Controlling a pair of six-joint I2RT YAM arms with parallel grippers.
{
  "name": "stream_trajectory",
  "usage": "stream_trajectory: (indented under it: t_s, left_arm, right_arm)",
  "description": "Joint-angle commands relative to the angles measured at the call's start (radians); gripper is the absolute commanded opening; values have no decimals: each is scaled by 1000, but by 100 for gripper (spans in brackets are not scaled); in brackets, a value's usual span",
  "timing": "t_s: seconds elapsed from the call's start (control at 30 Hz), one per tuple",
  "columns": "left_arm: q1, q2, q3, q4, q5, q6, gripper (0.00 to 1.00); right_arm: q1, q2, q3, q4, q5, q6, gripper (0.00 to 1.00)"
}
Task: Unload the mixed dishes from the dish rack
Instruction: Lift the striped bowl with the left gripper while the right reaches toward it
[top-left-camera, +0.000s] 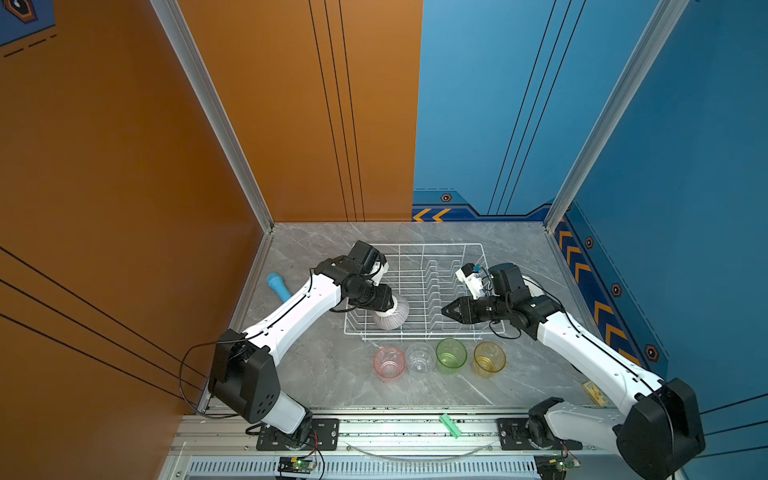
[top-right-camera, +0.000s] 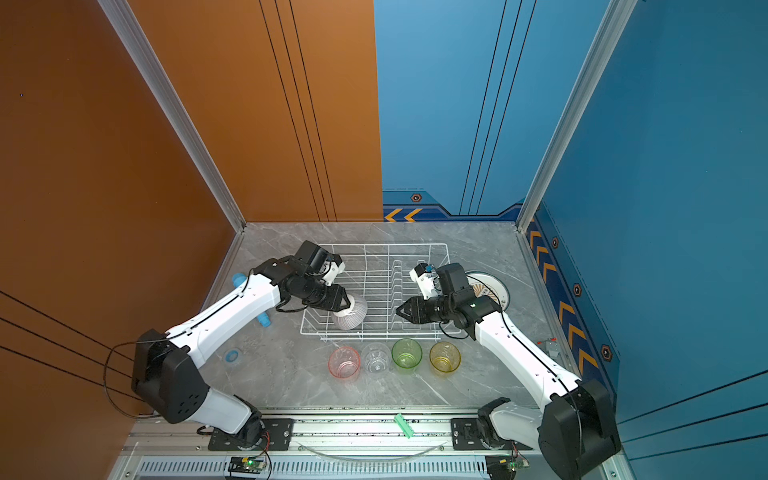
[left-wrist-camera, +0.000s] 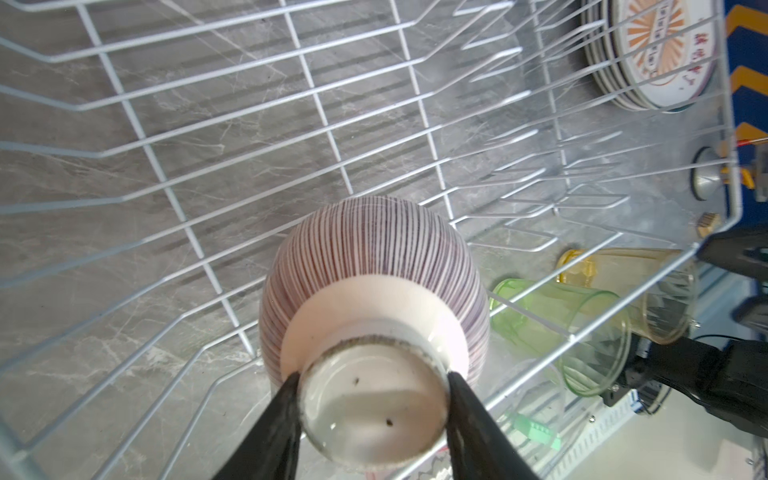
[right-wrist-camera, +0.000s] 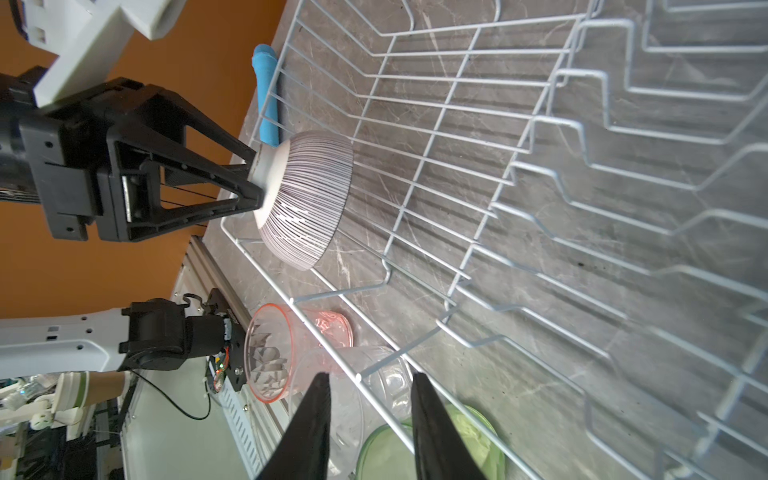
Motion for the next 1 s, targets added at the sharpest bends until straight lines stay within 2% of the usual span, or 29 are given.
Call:
stream_trajectory:
  t_s: [0.0,0.37,0.6,0.73,0.97]
  left_arm:
    - [16,-55,11,88,147,-3,45]
    - [37,-133,-57,321,399,-116,46]
    - [39,-136,-85,424,467,-176,46]
    - [44,-142,-94,442,470,-186,45]
    - [63,-156,-101,447,473,-190,45]
  right_arm:
    - [6,-2,-44,125,-103,66,31]
    - [25,-9,-123,381,-241,193,31]
    - [27,-42,-163,594,-283,313,31]
    - [26,-67,-163,612,-298,318,31]
    - [16,-113,-148,465,-293,232,30]
